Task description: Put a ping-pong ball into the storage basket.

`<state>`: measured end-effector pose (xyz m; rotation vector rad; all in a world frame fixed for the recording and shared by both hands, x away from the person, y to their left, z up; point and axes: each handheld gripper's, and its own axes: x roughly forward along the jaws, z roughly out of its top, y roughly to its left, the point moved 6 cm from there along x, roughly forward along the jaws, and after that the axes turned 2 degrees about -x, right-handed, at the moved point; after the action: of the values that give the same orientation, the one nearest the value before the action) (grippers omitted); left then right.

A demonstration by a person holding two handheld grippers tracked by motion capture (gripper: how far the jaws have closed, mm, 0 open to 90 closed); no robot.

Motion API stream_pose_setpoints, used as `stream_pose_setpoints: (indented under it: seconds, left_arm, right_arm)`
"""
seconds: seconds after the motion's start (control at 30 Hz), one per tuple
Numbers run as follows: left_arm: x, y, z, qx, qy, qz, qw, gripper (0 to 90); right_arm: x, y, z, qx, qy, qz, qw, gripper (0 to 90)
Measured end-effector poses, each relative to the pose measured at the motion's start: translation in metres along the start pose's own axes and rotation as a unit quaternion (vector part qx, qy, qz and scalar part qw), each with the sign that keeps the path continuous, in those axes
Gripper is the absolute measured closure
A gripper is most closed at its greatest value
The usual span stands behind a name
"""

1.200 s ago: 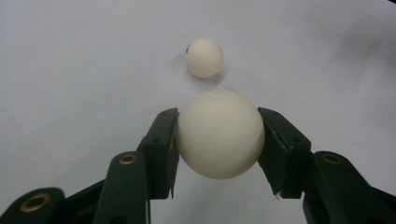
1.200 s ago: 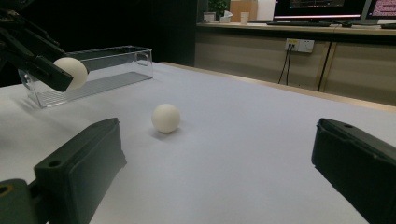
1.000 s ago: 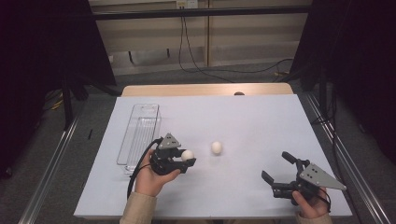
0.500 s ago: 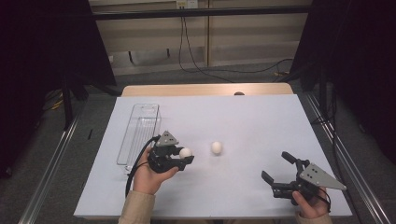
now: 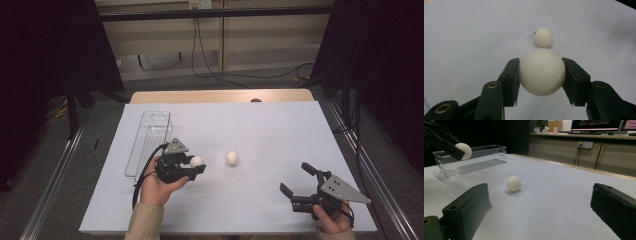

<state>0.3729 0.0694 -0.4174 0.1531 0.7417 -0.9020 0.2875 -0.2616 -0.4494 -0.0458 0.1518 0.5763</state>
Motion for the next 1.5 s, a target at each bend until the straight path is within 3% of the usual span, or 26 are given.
stream_pose_setpoints:
  seconds: [1.5]
  left_arm:
    - [-0.015,0.019,0.010,-0.017,-0.004,0.021,0.9996,51.0]
  right_arm:
    - [0.000,0.000,0.000,-0.002,-0.001,0.001,1.0000,1.7]
